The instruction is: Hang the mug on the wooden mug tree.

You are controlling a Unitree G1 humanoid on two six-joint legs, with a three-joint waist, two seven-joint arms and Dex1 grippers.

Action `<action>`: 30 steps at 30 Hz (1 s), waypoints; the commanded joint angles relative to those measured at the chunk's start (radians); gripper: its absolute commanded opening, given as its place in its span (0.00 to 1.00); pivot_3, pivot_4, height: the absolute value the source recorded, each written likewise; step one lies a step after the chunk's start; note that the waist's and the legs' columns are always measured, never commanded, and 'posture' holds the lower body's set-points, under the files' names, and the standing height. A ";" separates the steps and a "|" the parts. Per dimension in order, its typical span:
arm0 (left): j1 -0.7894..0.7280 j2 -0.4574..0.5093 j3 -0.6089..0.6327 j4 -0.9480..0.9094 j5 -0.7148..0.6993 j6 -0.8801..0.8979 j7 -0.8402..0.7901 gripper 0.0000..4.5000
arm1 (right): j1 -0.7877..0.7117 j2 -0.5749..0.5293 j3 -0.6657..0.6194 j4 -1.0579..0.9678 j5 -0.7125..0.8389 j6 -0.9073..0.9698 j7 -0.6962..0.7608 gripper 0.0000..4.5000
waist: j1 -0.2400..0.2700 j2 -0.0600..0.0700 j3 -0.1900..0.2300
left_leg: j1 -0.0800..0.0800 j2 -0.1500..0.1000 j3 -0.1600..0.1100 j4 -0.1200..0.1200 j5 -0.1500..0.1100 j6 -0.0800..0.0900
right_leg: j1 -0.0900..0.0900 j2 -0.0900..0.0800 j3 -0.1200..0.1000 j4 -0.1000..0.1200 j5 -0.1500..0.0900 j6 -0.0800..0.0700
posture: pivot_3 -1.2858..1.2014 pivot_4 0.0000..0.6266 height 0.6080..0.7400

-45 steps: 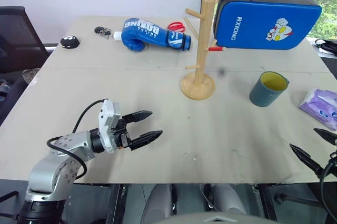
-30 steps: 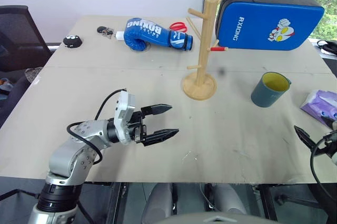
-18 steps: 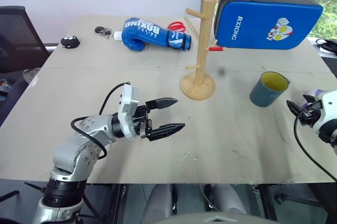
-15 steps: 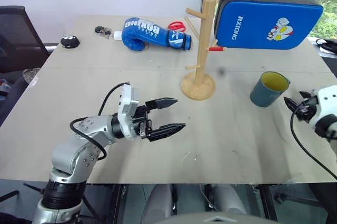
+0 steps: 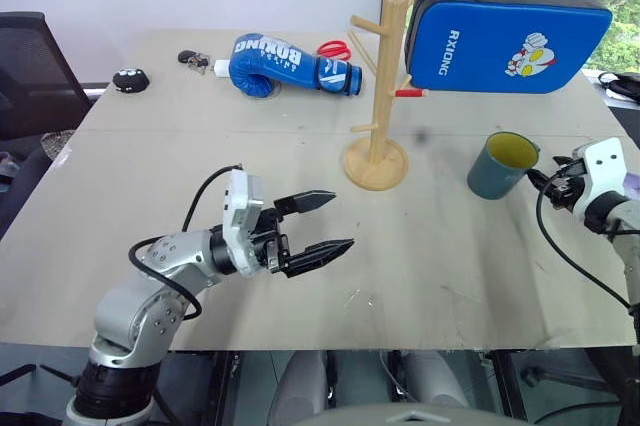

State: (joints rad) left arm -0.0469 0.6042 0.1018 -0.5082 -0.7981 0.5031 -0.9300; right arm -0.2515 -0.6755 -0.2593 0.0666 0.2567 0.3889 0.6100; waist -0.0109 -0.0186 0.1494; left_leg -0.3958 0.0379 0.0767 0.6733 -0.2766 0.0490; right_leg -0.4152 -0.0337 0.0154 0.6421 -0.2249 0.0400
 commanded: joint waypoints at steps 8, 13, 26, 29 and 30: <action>0.048 0.015 0.048 -0.084 -0.039 -0.008 0.026 1.00 | 0.039 0.002 -0.004 -0.196 0.041 0.172 -0.048 0.60 | 0.001 0.000 0.000 | 0.001 0.000 0.001 0.000 0.000 0.000 | 0.000 0.000 0.000 0.000 -0.002 -0.003 | 0.52 0.24 1.00; 0.046 0.024 0.052 -0.086 -0.049 -0.005 0.035 1.00 | -0.011 0.023 0.012 -0.118 -0.004 0.150 -0.110 0.60 | 0.000 0.000 0.000 | 0.001 0.000 0.000 0.001 0.000 0.000 | 0.000 0.000 0.000 0.000 -0.002 -0.004 | 0.52 0.24 1.00; 0.059 0.019 0.063 -0.094 -0.046 -0.017 0.047 1.00 | -0.116 0.080 0.048 0.068 -0.037 0.034 -0.119 0.60 | -0.002 0.000 0.000 | 0.001 0.000 0.000 0.000 0.000 0.000 | 0.000 0.000 0.000 0.000 -0.002 -0.003 | 0.52 0.24 1.00; 0.072 0.017 0.063 -0.098 -0.042 -0.024 0.045 1.00 | -0.159 0.102 0.056 0.156 -0.049 -0.021 -0.118 0.60 | -0.002 0.000 0.000 | 0.001 0.000 0.000 0.000 0.000 0.000 | 0.000 0.001 0.000 0.000 -0.002 -0.003 | 0.52 0.24 1.00; 0.079 0.014 0.062 -0.099 -0.038 -0.028 0.044 1.00 | -0.174 0.113 0.053 0.192 -0.048 -0.044 -0.116 0.60 | -0.003 0.000 0.000 | 0.001 0.000 0.000 0.000 0.000 0.000 | 0.000 0.000 0.000 0.000 -0.002 -0.003 | 0.52 0.24 1.00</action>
State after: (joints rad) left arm 0.0211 0.6212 0.1492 -0.5652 -0.8283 0.4956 -0.8869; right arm -0.3941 -0.5664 -0.1999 0.2264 0.2078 0.4019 0.4935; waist -0.0134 -0.0186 0.1495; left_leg -0.3953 0.0377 0.0773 0.6735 -0.2766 0.0490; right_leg -0.4152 -0.0332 0.0159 0.6424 -0.2267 0.0367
